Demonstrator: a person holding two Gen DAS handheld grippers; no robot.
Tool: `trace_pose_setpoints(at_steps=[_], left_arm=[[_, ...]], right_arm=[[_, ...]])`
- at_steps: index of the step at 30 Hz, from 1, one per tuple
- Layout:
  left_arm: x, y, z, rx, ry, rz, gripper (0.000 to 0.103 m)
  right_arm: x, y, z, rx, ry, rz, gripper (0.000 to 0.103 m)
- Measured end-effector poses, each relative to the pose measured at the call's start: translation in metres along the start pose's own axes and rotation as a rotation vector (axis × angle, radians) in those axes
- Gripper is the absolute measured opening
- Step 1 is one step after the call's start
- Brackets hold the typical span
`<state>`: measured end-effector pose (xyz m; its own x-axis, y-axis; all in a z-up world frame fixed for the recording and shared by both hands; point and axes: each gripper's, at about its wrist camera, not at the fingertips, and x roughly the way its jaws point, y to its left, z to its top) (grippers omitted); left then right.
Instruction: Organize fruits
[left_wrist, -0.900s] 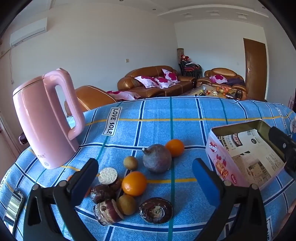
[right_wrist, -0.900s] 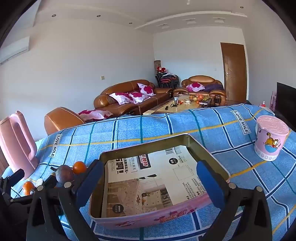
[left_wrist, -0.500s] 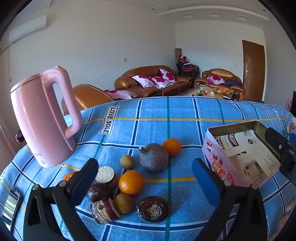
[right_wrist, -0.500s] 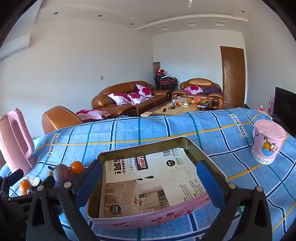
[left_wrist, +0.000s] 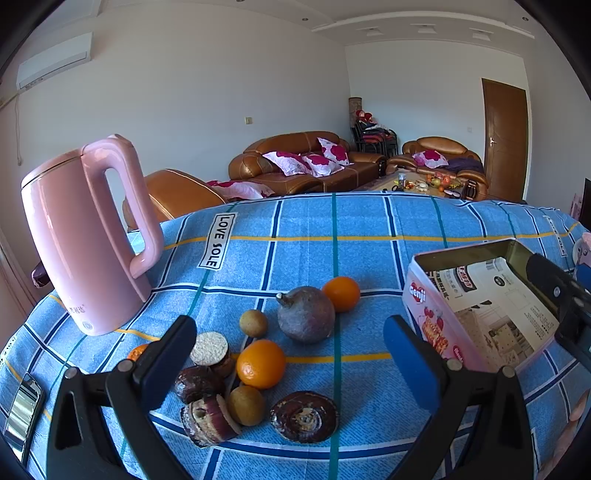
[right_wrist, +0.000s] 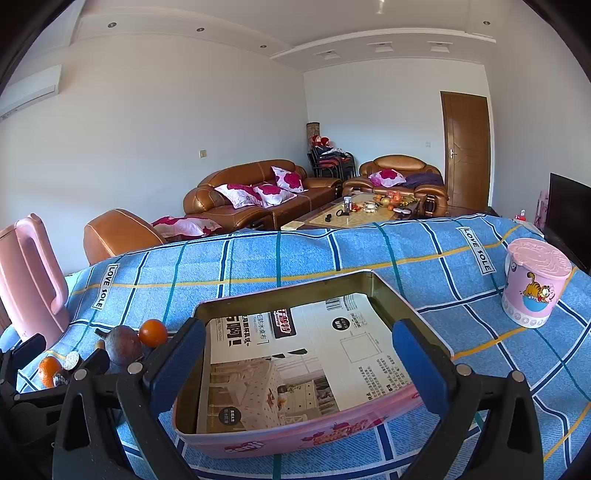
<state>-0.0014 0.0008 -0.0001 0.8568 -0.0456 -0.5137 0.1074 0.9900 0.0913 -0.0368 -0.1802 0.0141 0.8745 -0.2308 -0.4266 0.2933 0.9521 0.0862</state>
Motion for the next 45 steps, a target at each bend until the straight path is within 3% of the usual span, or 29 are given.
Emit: trace_pose_setpoints(at_steps=[45], left_arm=[[0.0024,-0.0004,-0.0007,0.004,0.006,0.002,0.103]], right_arm=[[0.0028,0.0001,-0.0002,-0.018,0.019,-0.018,0.102]])
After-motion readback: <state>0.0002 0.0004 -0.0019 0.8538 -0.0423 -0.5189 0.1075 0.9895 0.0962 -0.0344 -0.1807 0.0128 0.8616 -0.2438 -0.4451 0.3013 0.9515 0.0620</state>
